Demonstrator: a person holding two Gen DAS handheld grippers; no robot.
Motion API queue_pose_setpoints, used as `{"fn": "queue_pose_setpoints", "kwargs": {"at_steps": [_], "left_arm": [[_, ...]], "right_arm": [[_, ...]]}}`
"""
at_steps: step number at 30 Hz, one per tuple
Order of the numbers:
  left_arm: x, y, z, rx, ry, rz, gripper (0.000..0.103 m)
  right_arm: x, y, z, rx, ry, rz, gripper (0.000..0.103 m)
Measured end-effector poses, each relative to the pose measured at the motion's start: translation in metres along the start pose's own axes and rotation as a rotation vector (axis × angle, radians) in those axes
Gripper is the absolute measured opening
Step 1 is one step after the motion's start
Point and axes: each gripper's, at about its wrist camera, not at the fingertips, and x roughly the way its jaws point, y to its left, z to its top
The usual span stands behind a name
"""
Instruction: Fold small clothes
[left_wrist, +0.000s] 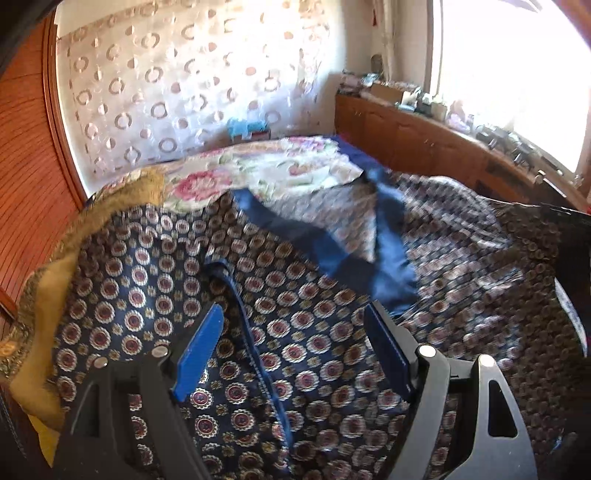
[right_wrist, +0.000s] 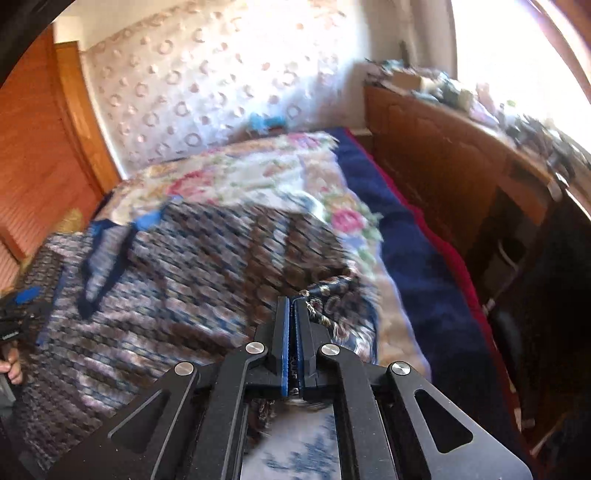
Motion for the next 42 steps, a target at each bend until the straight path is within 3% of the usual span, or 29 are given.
{"fn": "queue_pose_setpoints", "kwargs": {"at_steps": [3,6,11,14,16,22,26,30,33,37,42], "left_arm": [[-0.009,-0.004,0.005,-0.008,-0.019,-0.052,0.079],[-0.014,-0.009,0.005,0.009,-0.025,-0.057,0.079],[-0.015,-0.017,0.004,0.008,-0.034,-0.073,0.079],[-0.012,-0.019,0.003,0.002,-0.039,-0.067,0.079],[-0.012,-0.020,0.002,0.006,-0.050,-0.058,0.079],[-0.008,-0.018,0.004,-0.004,-0.045,-0.060,0.079],[-0.004,-0.018,0.004,-0.016,-0.020,-0.107,0.079],[-0.002,-0.020,0.003,0.001,-0.014,-0.097,0.079],[0.000,-0.019,0.004,0.001,-0.011,-0.094,0.079],[0.004,-0.017,0.004,-0.007,-0.008,-0.089,0.079],[0.007,-0.011,0.006,-0.018,-0.006,-0.078,0.079]], "right_arm": [[-0.007,0.031,0.013,-0.063,-0.033,0.054,0.000],[-0.006,0.065,0.019,-0.123,-0.040,0.123,0.000],[0.014,0.115,0.006,-0.196,0.025,0.235,0.001],[0.030,0.127,-0.005,-0.222,0.059,0.189,0.022],[0.032,0.120,-0.005,-0.197,0.055,0.177,0.041],[0.033,0.081,0.004,-0.114,0.032,0.101,0.044],[0.049,0.054,0.010,-0.065,0.058,0.057,0.044],[0.071,0.036,0.011,-0.015,0.100,0.066,0.044],[0.082,0.031,0.010,-0.002,0.122,0.075,0.035],[0.093,0.033,0.012,-0.017,0.142,0.084,0.007],[0.085,0.050,0.028,-0.068,0.090,0.153,0.002]]}}
